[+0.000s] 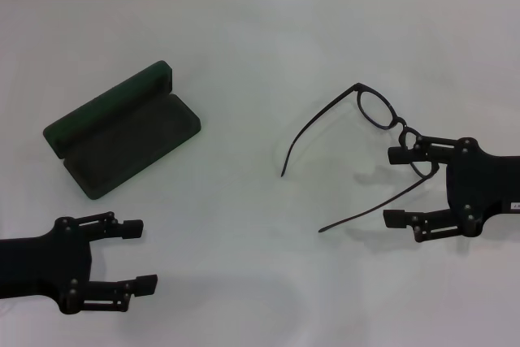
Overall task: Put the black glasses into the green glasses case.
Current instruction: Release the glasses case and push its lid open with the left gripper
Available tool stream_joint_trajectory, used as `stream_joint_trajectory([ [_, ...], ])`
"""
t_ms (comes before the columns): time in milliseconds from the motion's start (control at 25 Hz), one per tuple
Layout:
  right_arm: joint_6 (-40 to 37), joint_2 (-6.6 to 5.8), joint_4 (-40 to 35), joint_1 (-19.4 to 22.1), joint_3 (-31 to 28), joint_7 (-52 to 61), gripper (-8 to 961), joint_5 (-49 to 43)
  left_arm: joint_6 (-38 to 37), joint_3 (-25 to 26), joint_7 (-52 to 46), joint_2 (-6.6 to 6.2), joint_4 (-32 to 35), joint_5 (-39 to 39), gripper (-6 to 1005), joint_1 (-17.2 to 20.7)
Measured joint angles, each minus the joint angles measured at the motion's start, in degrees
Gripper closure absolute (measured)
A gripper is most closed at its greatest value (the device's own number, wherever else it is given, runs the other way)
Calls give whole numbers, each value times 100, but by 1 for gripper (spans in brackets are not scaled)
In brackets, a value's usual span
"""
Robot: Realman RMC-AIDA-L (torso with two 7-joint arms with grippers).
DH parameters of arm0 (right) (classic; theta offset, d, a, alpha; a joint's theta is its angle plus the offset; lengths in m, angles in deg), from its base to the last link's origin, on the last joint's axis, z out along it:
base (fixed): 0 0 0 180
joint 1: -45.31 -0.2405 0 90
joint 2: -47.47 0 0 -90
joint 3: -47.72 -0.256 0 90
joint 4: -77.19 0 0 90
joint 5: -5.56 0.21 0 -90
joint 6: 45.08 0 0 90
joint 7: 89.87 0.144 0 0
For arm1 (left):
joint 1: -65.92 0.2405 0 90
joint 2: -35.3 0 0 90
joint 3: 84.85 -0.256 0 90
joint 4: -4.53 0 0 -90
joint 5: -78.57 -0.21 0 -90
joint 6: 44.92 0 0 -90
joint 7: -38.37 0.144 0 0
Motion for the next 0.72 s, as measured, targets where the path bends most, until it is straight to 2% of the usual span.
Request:
stream_joint_trajectory([
  [720, 23, 0, 0, 0, 0, 9, 68, 0, -132, 1, -269, 8, 38, 16, 135, -69],
])
